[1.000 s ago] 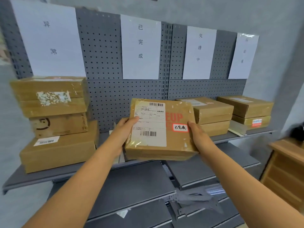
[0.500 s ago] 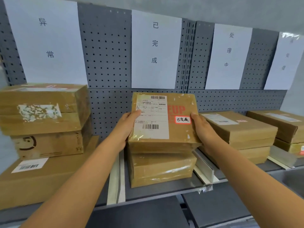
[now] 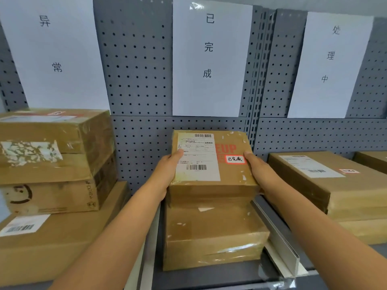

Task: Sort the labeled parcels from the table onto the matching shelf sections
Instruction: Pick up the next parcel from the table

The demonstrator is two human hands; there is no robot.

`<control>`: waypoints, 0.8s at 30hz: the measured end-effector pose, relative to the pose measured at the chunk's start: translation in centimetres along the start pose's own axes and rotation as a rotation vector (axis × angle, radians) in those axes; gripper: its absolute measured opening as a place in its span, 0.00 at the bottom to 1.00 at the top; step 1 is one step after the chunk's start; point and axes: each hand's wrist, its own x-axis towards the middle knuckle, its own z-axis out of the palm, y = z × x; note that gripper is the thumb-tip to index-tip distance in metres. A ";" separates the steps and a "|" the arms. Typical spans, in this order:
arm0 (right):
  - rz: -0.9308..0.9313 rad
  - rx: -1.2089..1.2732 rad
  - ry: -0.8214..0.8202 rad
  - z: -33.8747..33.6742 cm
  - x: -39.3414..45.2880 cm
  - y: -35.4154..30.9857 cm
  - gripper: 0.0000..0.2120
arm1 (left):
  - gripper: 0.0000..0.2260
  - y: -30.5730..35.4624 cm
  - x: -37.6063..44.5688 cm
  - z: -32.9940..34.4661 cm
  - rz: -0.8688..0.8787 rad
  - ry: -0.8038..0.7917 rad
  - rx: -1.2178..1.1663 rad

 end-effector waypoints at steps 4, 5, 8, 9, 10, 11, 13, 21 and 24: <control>0.055 -0.040 -0.047 0.0 2.2 -0.7 0.25 | 0.18 0.2 1.3 0.2 -0.132 0.063 0.001; 0.076 -0.038 -0.063 0.0 2.5 -0.9 0.23 | 0.19 0.3 1.5 0.3 -0.165 0.078 0.002; 0.117 -0.053 -0.101 -0.2 3.0 -0.9 0.20 | 0.18 0.5 1.9 0.3 -0.222 0.089 -0.004; 0.119 -0.068 -0.113 -0.3 3.1 -0.8 0.20 | 0.18 0.4 1.9 0.3 -0.227 0.091 0.005; 0.119 -0.084 -0.124 -0.4 3.1 -0.7 0.20 | 0.17 0.4 2.0 0.3 -0.227 0.098 0.015; 0.119 -0.099 -0.136 -0.6 3.2 -0.8 0.21 | 0.16 0.4 1.9 0.3 -0.227 0.111 0.022; 0.113 -0.139 -0.159 -0.7 3.2 -1.0 0.21 | 0.16 0.5 2.0 0.4 -0.229 0.128 0.034; 0.209 -0.250 -0.245 -0.9 4.6 -1.8 0.27 | 0.19 1.2 2.8 0.4 -0.385 0.161 0.153; 0.224 -0.260 -0.246 -0.6 5.4 -1.9 0.27 | 0.20 1.0 3.4 0.1 -0.426 0.160 0.160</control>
